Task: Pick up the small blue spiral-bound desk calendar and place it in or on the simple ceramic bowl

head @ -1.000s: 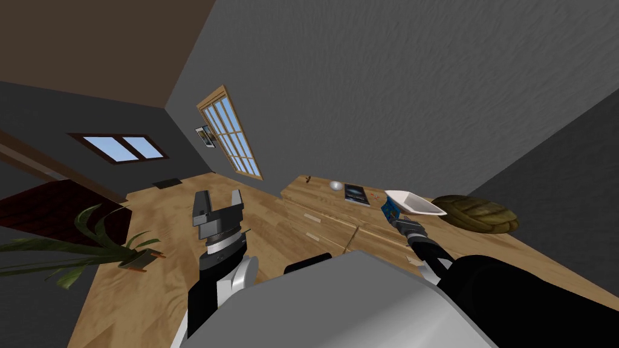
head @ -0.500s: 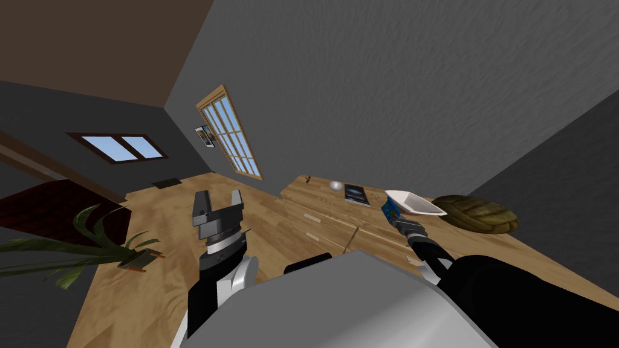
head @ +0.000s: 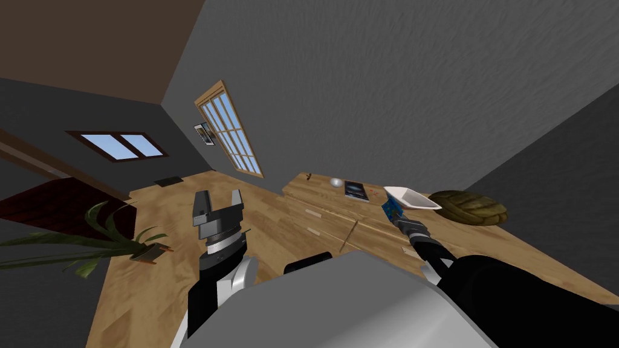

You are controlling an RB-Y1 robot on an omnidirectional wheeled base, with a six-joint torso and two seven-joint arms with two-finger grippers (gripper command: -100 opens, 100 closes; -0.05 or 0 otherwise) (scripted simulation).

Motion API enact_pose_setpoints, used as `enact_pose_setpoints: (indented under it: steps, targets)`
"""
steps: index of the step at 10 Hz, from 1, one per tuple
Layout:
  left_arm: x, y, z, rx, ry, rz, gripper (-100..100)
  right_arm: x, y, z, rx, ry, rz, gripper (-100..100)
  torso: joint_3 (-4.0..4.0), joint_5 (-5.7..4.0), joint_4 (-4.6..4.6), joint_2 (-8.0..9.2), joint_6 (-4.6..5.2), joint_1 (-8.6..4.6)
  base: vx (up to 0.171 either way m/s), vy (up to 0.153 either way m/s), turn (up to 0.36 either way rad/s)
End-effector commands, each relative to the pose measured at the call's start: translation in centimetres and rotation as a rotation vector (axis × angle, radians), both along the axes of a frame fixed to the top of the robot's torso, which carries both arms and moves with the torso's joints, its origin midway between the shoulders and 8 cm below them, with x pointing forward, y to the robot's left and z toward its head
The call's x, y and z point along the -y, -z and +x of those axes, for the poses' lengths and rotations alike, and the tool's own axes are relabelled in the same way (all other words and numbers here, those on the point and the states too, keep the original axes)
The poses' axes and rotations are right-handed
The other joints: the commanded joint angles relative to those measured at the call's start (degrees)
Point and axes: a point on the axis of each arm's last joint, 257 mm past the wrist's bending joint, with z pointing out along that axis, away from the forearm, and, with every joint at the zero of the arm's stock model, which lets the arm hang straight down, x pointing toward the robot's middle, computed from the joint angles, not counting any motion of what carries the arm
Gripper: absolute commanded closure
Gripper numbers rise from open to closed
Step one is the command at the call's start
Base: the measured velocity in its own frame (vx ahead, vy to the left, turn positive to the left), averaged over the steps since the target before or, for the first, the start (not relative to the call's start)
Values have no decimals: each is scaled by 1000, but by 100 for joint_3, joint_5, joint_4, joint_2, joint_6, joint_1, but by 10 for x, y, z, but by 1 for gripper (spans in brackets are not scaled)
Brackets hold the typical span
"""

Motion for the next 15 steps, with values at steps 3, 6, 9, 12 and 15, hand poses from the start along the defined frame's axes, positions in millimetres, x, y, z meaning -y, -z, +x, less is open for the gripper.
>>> enact_pose_setpoints:
  steps: [3,6,9,12,15]
  targets:
    - [0,0,0,0,0,0,0,13,-29,-4,10,16,-68,100,11,8,6,16,1,3,-198,120,11]
    - [0,0,0,0,0,0,0,27,-65,-8,20,33,-150,100,16,12,9,24,1,-23,-212,42,41]
    - [0,0,0,0,0,0,0,40,-105,-12,32,55,-229,100,19,20,10,28,7,-14,-228,51,48]
    - [0,0,0,0,0,0,0,55,-129,-17,57,99,-229,100,10,21,8,9,-1,-36,-172,-37,152]
    - [0,0,0,0,0,1,0,69,-126,-22,62,141,-178,100,-53,1,-17,-98,-10,-115,46,-177,149]
